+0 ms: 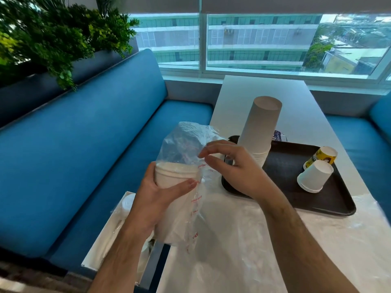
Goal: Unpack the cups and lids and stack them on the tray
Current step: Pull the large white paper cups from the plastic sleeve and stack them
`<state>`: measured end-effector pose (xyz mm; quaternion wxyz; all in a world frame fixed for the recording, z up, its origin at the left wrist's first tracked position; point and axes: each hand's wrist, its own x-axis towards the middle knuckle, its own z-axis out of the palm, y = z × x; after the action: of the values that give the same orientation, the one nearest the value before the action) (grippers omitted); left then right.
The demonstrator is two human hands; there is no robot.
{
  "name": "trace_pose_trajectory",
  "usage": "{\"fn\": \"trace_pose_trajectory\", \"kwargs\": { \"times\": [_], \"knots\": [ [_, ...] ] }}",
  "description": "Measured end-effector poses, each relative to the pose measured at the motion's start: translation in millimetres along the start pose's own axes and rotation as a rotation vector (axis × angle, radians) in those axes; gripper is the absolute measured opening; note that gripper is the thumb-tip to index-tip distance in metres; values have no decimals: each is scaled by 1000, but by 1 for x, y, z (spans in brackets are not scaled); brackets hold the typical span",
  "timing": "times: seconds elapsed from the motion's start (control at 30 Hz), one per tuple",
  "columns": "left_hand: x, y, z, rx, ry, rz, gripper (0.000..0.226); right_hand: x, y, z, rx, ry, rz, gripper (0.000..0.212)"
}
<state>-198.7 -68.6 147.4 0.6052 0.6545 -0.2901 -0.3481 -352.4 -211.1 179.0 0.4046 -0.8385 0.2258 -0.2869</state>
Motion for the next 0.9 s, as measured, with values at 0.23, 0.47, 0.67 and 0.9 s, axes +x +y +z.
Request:
{"fn": "trace_pose_trajectory", "kwargs": {
  "times": [0.23,0.47,0.67,0.9],
  "knots": [
    [-2,-2,-4,98,-60,-15,91,12,-1,1,52,-195,36,17],
    [-3,0,-6,101,-54,-21,99,18,-11,-9,-2,-435,39,14],
    [-1,-3,-6,143,-84,-22,98,20,-10,-6,-74,-427,-3,11],
    [-5,-6,-5,210,-105,-32,104,18,1,-2,102,-198,-32,17]
  ]
}}
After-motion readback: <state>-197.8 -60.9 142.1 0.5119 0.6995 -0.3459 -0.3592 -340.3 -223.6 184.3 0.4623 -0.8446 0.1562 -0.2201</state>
